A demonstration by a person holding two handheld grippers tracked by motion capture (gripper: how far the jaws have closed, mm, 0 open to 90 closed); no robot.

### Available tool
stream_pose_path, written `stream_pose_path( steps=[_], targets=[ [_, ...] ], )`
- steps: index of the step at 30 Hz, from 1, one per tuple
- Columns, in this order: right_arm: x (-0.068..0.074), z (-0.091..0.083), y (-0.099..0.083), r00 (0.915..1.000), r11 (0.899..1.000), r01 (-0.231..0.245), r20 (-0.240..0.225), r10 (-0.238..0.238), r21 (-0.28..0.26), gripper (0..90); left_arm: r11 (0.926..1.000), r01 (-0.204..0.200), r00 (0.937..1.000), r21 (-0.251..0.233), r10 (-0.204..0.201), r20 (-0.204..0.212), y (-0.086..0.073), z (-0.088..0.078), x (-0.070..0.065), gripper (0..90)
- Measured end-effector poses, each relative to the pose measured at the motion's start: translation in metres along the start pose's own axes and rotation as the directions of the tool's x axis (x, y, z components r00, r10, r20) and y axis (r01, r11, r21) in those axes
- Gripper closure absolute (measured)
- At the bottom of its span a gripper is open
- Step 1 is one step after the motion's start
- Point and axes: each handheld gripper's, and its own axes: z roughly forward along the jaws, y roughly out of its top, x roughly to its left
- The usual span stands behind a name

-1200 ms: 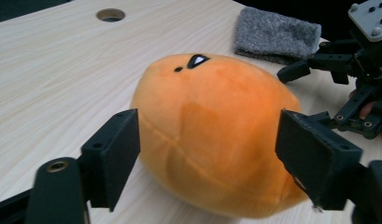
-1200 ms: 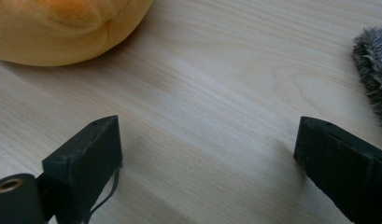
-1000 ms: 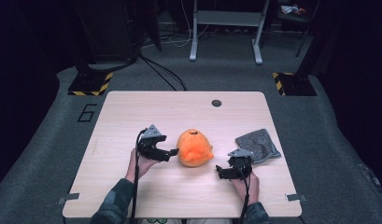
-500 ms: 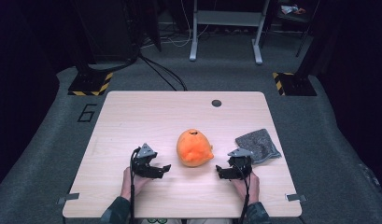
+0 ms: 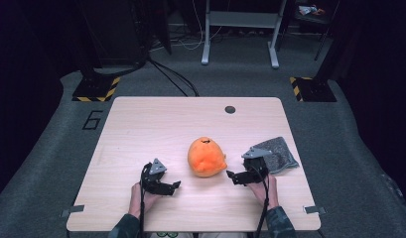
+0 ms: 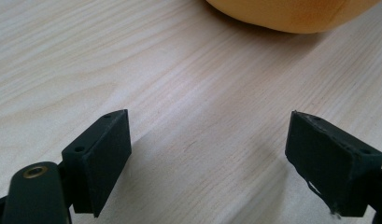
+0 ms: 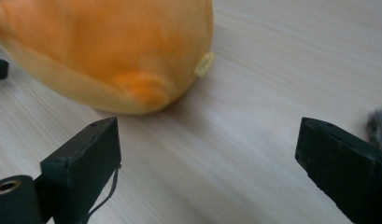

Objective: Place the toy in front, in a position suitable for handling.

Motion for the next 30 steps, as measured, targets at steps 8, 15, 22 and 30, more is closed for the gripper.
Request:
stream_pose_path(
  steps=[8,15,22,30],
  targets=[
    [0.003,0.004,0.049,0.9926,0.995,0.103,-0.064,-0.103,-0.006,7.0,0.9990,-0.044,0.9987,0.002,0.044,-0.024,0.000,0.003,-0.005,14.2],
    [0.012,0.022,0.079,0.9748,0.983,0.183,-0.132,-0.180,0.013,10.0,0.9989,-0.046,0.9986,0.003,0.046,-0.024,0.000,0.003,-0.005,14.4],
    [0.012,0.044,0.086,0.9587,0.975,0.206,-0.216,-0.185,0.079,31.5,0.9989,-0.048,0.9986,0.005,0.048,-0.024,0.000,0.002,-0.005,14.5],
    [0.019,0.054,0.081,0.9493,0.956,0.256,-0.223,-0.221,0.141,61.4,0.9991,-0.041,0.9989,0.004,0.041,-0.021,0.000,0.003,-0.005,14.6]
  ],
)
